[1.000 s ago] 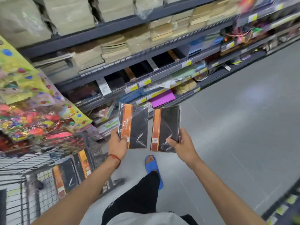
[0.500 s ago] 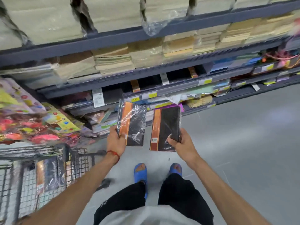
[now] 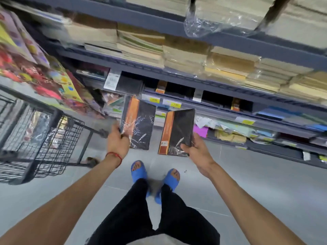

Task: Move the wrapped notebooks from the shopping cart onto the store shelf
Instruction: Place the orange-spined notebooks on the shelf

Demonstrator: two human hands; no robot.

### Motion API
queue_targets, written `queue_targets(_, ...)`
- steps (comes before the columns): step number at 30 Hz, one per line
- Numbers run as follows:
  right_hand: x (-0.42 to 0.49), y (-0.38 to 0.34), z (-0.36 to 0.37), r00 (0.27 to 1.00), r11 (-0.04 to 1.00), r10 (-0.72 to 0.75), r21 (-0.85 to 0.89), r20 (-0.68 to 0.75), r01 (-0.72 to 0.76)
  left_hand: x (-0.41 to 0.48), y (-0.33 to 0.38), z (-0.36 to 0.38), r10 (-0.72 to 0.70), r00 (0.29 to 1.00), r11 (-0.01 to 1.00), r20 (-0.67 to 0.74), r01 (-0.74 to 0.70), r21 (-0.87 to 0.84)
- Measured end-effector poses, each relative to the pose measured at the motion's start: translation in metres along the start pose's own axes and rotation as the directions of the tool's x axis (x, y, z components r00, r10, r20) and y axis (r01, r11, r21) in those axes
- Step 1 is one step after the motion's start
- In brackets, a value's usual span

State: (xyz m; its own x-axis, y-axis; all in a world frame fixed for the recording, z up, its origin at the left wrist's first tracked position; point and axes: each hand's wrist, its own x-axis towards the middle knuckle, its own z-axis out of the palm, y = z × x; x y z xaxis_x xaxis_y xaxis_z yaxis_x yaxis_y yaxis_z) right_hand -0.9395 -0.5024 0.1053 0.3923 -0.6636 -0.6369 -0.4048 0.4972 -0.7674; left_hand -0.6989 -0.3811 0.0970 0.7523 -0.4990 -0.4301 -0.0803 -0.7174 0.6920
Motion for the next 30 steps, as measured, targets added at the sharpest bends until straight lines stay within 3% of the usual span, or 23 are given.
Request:
queue_targets(4,0.037,-0.007,0.005,1.000,0.999,-0.015,0.038,-0.009,0.015,0.008,0.000,-0.001,0.006,1.000,1.000,-0.016,-0.007,-0.014)
queue_targets(9,0.087,-0.020,0.018,0.999,0.973,-0.043,0.228,0.001,0.042,0.023,-0.009,-0.009,0.036,0.999,0.998,0.005,-0.036,-0.051)
queue_targets(13,0.116,-0.023,0.028,1.000,0.963,0.002,0.271,-0.018,0.003,0.038,-0.011,-0.020,0.068,0.997,0.997,0.022,-0.068,-0.035)
queue_targets(18,0.119,-0.022,0.044,0.965,0.994,0.095,0.070,-0.243,-0.081,0.045,-0.012,-0.024,0.045,0.997,0.998,0.059,-0.042,-0.045)
queue_targets(25,0.121,-0.003,0.043,0.955,0.948,-0.192,-0.296,-0.224,0.121,0.048,-0.008,-0.026,0.005,0.998,0.995,0.056,0.001,-0.098)
queue_targets(30,0.157,0.011,0.041,0.920,0.948,-0.218,-0.293,-0.325,0.121,0.056,-0.003,-0.027,0.021,0.998,0.991,0.051,-0.014,-0.131)
